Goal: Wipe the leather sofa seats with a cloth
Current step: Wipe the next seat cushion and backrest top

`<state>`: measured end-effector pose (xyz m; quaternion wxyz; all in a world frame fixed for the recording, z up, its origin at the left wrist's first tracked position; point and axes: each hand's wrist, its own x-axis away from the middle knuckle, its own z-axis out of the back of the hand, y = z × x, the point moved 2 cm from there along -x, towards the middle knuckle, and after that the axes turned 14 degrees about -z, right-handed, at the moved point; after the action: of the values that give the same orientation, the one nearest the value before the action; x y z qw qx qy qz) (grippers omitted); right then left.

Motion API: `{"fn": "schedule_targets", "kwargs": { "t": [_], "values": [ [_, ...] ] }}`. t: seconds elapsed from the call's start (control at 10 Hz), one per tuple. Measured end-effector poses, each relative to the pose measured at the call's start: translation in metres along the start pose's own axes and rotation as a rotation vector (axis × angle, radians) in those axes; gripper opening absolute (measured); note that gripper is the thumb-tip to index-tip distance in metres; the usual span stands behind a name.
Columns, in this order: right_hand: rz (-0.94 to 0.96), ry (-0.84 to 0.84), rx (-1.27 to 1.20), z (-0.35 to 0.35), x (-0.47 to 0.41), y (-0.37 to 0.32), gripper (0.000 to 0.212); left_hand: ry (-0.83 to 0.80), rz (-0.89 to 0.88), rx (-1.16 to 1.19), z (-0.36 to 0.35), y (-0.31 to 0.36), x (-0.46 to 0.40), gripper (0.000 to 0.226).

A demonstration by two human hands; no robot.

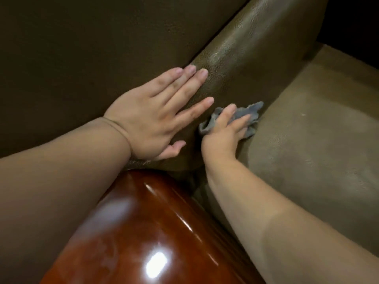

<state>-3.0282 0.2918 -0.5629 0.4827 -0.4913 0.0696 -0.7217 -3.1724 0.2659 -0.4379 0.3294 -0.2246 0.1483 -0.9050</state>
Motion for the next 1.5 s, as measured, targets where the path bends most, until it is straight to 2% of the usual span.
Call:
{"fn": "schedule_targets", "kwargs": {
  "t": [0.1, 0.2, 0.3, 0.4, 0.5, 0.6, 0.7, 0.8, 0.9, 1.0, 1.1, 1.2, 1.3, 1.4, 1.5],
  "values": [
    [-0.043, -0.204, -0.064, -0.031, 0.056, 0.022, 0.068, -0.105, 0.029, -0.007, 0.011, -0.002, -0.001, 0.098],
    [-0.184, -0.378, -0.312, -0.023, 0.074, 0.026, 0.068, -0.108, 0.331, 0.133, 0.028, 0.026, -0.002, 0.091],
    [-0.319, -0.252, -0.315, 0.0, 0.061, -0.003, 0.068, 0.009, 0.835, 0.557, 0.037, 0.116, 0.025, 0.084],
    [-0.096, -0.148, -0.315, 0.027, 0.053, -0.041, 0.062, 0.001, 1.132, 0.747, 0.033, 0.189, 0.052, 0.079],
    [0.282, -0.113, -0.148, 0.029, 0.052, -0.042, 0.074, 0.017, 1.242, 0.801, 0.025, 0.199, 0.057, 0.079],
    [0.532, 0.091, 0.117, 0.051, 0.031, -0.041, 0.081, 0.029, 1.282, 0.802, 0.029, 0.194, 0.055, 0.084],
    [0.654, 0.222, 0.164, 0.06, 0.017, -0.058, 0.072, 0.028, 1.443, 0.782, 0.026, 0.197, 0.061, 0.09],
    [0.664, 0.32, 0.207, 0.044, 0.026, -0.072, 0.073, 0.028, 1.458, 0.771, 0.025, 0.197, 0.057, 0.09],
    [0.88, 0.304, 0.406, 0.001, 0.072, -0.044, 0.08, 0.076, 1.528, 0.767, 0.029, 0.195, 0.057, 0.089],
    [1.249, 0.18, 0.603, -0.013, 0.095, -0.008, 0.075, 0.041, 1.557, 0.76, 0.03, 0.197, 0.057, 0.088],
    [1.536, 0.209, 0.66, 0.021, 0.043, -0.029, 0.055, 0.004, 1.549, 0.776, 0.03, 0.197, 0.059, 0.088],
    [1.345, 0.433, 0.538, 0.066, -0.018, -0.052, 0.05, 0.004, 1.534, 0.786, 0.029, 0.195, 0.059, 0.088],
    [0.956, 0.473, 0.293, 0.056, -0.013, -0.056, 0.051, -0.004, 1.522, 0.778, 0.028, 0.195, 0.058, 0.089],
    [0.94, 0.398, 0.256, 0.004, 0.047, -0.044, 0.06, -0.007, 1.525, 0.766, 0.027, 0.195, 0.058, 0.089],
    [1.408, 0.139, 0.505, -0.018, 0.083, -0.003, 0.053, 0.008, 1.533, 0.763, 0.028, 0.194, 0.058, 0.088]
  ]
}}
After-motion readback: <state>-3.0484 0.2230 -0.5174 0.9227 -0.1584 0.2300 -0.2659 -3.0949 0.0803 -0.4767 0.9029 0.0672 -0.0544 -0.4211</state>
